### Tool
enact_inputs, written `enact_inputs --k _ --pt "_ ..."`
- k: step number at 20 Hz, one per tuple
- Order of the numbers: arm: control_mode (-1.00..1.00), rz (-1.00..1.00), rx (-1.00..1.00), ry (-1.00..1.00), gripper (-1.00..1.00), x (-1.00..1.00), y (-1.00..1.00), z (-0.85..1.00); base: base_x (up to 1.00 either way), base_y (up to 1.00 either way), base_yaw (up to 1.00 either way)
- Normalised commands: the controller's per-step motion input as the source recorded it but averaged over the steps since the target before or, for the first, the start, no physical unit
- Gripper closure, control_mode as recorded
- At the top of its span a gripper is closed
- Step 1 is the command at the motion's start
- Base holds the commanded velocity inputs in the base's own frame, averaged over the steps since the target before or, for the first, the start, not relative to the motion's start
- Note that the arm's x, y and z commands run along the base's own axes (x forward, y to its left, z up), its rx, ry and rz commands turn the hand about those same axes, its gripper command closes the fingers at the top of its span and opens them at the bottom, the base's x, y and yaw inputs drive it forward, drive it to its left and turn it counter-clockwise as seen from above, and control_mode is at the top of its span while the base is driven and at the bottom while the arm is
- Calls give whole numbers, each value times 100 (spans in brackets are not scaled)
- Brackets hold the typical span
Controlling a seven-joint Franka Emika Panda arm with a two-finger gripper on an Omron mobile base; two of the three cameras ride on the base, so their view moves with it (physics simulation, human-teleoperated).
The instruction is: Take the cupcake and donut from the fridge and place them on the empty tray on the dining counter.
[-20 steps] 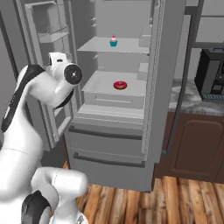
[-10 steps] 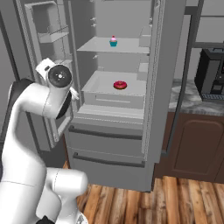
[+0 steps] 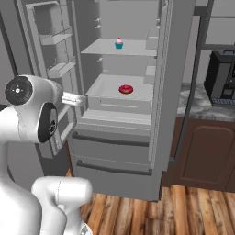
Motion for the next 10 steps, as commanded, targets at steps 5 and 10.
enact_inputs --k 5,10 --pt "-100 -1 -16 -10 -100 -7 -10 0 0 0 0" --pt "-100 0 0 -2 -100 -5 0 6 0 0 0"
